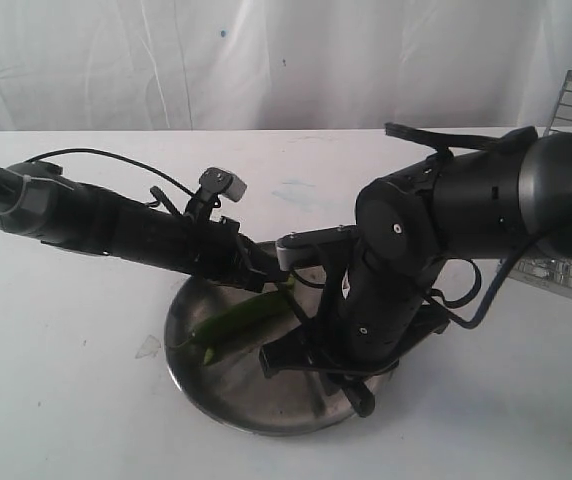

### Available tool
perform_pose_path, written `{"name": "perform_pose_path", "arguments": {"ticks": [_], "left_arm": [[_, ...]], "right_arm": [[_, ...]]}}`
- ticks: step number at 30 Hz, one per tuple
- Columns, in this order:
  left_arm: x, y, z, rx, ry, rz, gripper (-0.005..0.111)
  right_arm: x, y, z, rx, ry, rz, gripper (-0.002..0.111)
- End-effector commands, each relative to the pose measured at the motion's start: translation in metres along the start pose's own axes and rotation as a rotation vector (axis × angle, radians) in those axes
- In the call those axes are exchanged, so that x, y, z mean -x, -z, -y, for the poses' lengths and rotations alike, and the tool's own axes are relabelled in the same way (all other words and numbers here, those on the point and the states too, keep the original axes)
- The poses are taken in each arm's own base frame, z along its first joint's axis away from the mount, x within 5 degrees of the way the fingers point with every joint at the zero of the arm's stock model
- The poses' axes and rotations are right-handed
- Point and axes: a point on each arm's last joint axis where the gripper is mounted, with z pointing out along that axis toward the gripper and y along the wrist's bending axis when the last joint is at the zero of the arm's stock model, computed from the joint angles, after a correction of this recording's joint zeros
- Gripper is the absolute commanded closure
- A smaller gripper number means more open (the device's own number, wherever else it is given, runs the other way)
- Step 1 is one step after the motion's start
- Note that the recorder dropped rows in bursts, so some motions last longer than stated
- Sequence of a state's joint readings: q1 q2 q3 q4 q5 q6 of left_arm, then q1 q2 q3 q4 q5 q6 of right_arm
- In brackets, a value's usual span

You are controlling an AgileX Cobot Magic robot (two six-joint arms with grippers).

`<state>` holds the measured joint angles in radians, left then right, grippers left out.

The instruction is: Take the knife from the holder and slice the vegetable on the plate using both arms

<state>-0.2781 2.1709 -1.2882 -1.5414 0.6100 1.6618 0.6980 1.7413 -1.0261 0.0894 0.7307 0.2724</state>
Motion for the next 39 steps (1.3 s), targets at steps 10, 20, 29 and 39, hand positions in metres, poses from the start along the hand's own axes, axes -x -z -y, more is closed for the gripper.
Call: {"name": "perform_pose_path", "arguments": {"ticks": [10, 20, 29, 39], "left_arm": [[-0.031, 0.003, 0.005, -0.034, 0.059, -0.322, 0.107], [-0.029, 0.002, 0.005, -0.031, 0.077, -0.305, 0.107], [0.011, 0.007, 0.012, -0.138, 0.016, -0.218, 0.107], [0.038, 0.022, 0.016, -0.039, -0.045, -0.154, 0.107]], "right_arm": [[-0.002, -0.037, 0.004, -0.039, 0.006, -0.086, 0.108], [-0.006, -0.037, 0.004, -0.042, -0.007, -0.134, 0.108], [-0.007, -0.035, 0.004, -0.046, -0.004, -0.155, 0.108], [-0.006, -0.029, 0.004, -0.047, 0.007, -0.132, 0.108]]}}
